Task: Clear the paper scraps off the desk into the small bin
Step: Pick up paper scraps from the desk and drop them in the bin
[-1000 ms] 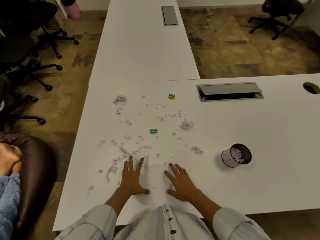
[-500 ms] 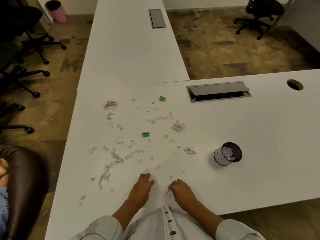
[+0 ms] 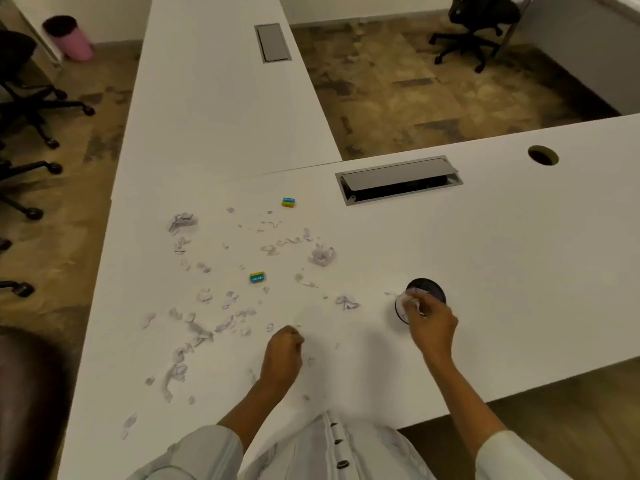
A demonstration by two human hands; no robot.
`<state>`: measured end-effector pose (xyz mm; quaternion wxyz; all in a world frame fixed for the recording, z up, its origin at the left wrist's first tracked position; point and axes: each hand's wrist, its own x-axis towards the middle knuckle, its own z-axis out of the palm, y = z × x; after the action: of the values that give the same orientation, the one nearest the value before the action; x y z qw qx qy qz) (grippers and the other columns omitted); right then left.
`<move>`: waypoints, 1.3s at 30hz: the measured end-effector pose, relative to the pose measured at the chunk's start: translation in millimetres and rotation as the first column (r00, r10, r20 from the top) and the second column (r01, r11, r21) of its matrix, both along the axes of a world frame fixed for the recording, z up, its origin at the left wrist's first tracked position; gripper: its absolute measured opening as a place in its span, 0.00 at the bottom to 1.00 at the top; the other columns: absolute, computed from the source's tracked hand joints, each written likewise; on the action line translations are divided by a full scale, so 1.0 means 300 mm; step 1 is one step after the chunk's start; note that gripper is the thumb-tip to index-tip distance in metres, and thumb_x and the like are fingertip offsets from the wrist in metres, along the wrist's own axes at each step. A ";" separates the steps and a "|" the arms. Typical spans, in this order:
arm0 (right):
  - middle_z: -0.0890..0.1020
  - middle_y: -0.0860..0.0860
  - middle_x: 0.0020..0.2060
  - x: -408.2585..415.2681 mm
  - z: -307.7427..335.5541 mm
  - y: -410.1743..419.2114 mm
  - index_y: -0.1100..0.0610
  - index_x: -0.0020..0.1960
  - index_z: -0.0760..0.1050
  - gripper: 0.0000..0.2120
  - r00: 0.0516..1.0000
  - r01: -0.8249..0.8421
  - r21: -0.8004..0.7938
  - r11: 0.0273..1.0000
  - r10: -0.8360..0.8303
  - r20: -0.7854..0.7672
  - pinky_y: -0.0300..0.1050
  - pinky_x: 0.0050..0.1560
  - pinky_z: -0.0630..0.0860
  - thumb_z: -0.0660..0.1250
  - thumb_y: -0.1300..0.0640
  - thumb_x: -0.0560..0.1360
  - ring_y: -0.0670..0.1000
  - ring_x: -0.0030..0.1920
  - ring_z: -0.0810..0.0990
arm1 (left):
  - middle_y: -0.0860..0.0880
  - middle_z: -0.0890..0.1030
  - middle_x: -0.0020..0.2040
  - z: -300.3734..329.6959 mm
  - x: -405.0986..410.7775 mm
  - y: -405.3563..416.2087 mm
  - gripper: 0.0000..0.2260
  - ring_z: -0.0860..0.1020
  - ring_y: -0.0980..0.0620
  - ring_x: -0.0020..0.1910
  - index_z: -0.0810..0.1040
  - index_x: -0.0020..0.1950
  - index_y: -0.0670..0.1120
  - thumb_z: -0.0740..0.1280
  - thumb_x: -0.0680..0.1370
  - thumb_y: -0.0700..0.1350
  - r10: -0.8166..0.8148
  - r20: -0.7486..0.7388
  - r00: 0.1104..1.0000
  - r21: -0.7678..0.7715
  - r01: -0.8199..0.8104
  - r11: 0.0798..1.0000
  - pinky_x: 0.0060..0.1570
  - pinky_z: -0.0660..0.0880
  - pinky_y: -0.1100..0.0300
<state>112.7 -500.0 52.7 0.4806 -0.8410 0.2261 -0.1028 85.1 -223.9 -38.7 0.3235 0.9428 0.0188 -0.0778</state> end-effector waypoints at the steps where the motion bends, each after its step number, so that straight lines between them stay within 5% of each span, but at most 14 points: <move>1: 0.83 0.48 0.40 0.023 0.012 -0.032 0.55 0.49 0.83 0.05 1.000 0.013 -0.017 1.000 -0.013 0.002 0.21 0.41 0.70 0.70 0.58 0.75 0.47 0.39 0.80 | 0.46 0.82 0.40 0.045 0.038 -0.066 0.07 0.79 0.53 0.38 0.82 0.39 0.40 0.68 0.69 0.30 -0.019 0.043 0.999 -0.036 0.021 0.999 0.40 0.69 0.73; 4: 0.84 0.50 0.45 0.076 0.022 -0.107 0.55 0.52 0.81 0.07 0.998 -0.032 -0.009 0.999 0.031 -0.059 0.32 0.47 0.72 0.66 0.58 0.76 0.49 0.47 0.81 | 0.45 0.83 0.42 0.188 0.139 -0.277 0.06 0.80 0.51 0.39 0.84 0.41 0.40 0.69 0.70 0.32 -0.066 0.147 0.987 -0.167 0.091 0.982 0.41 0.75 0.65; 11: 0.82 0.52 0.56 0.056 0.023 -0.216 0.57 0.60 0.77 0.12 0.999 -0.009 -0.006 1.000 0.008 -0.037 0.42 0.55 0.74 0.63 0.60 0.78 0.50 0.57 0.79 | 0.45 0.84 0.45 0.351 0.261 -0.632 0.05 0.82 0.51 0.44 0.83 0.45 0.41 0.73 0.70 0.38 -0.085 0.089 0.992 -0.438 0.115 0.891 0.46 0.80 0.59; 15: 0.82 0.50 0.54 0.008 0.025 -0.271 0.56 0.58 0.77 0.11 0.998 0.063 0.051 0.997 -0.062 -0.032 0.48 0.55 0.78 0.66 0.60 0.77 0.48 0.53 0.79 | 0.47 0.83 0.55 0.368 0.287 -0.718 0.16 0.79 0.53 0.53 0.81 0.56 0.45 0.74 0.68 0.42 -0.272 -0.013 0.962 -0.459 0.236 0.857 0.51 0.74 0.66; 20: 0.82 0.49 0.51 -0.049 0.001 -0.297 0.55 0.56 0.78 0.10 0.994 0.105 0.064 0.992 -0.103 -0.027 0.42 0.47 0.79 0.69 0.61 0.75 0.48 0.49 0.80 | 0.51 0.71 0.70 0.339 0.298 -0.644 0.34 0.69 0.55 0.68 0.67 0.70 0.52 0.76 0.67 0.49 -0.421 -0.025 0.907 -0.444 0.367 0.817 0.65 0.67 0.60; 22: 0.82 0.48 0.49 -0.067 -0.006 -0.277 0.55 0.54 0.78 0.09 0.997 0.079 0.058 0.995 -0.078 -0.021 0.32 0.40 0.76 0.69 0.62 0.75 0.46 0.47 0.81 | 0.52 0.66 0.73 0.320 0.296 -0.574 0.37 0.64 0.55 0.71 0.63 0.72 0.52 0.76 0.67 0.50 -0.374 -0.029 0.927 -0.433 0.326 0.841 0.68 0.63 0.58; 26: 0.83 0.48 0.43 -0.093 -0.058 -0.186 0.55 0.50 0.80 0.09 0.992 -0.125 0.007 0.992 0.125 0.002 0.29 0.36 0.76 0.69 0.66 0.74 0.43 0.43 0.81 | 0.51 0.66 0.73 0.259 0.260 -0.394 0.37 0.64 0.53 0.72 0.63 0.73 0.50 0.76 0.68 0.47 -0.161 -0.105 0.981 -0.427 0.101 0.899 0.64 0.64 0.61; 30: 0.80 0.53 0.58 -0.097 -0.193 -0.061 0.58 0.62 0.76 0.15 0.882 -0.443 -0.027 0.896 0.430 -0.195 0.40 0.54 0.77 0.67 0.63 0.75 0.52 0.58 0.79 | 0.48 0.65 0.73 0.187 0.184 -0.197 0.38 0.65 0.49 0.71 0.62 0.73 0.47 0.77 0.68 0.49 0.028 -0.168 0.985 -0.260 -0.072 0.963 0.66 0.62 0.59; 32: 0.70 0.57 0.70 -0.077 -0.258 -0.003 0.61 0.70 0.67 0.23 0.766 -0.595 -0.078 0.800 0.534 -0.358 0.48 0.68 0.67 0.64 0.59 0.77 0.57 0.70 0.68 | 0.46 0.64 0.74 0.158 0.140 -0.106 0.39 0.64 0.47 0.72 0.61 0.73 0.46 0.77 0.67 0.50 0.089 -0.214 0.973 -0.194 -0.131 0.972 0.69 0.62 0.55; 35: 0.52 0.60 0.76 -0.007 -0.297 0.064 0.62 0.76 0.53 0.32 0.662 -0.682 -0.163 0.713 0.507 -0.551 0.50 0.73 0.57 0.62 0.52 0.78 0.59 0.76 0.51 | 0.46 0.62 0.75 0.132 0.078 0.022 0.41 0.61 0.47 0.73 0.59 0.74 0.45 0.76 0.67 0.52 0.095 -0.240 0.966 -0.112 -0.125 0.986 0.71 0.60 0.53; 39: 0.47 0.65 0.76 0.096 -0.326 0.127 0.66 0.76 0.46 0.40 0.640 -0.685 -0.248 0.685 0.402 -0.655 0.53 0.76 0.49 0.61 0.44 0.78 0.62 0.76 0.44 | 0.46 0.59 0.76 0.122 0.021 0.196 0.42 0.58 0.46 0.74 0.58 0.74 0.46 0.76 0.67 0.53 0.116 -0.245 0.963 0.000 -0.120 0.993 0.72 0.59 0.50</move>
<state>141.6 -462.1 -45.1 0.1795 -0.9511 0.0479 0.2469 91.4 -165.1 -2.1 0.3298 0.9208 0.1139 -0.1743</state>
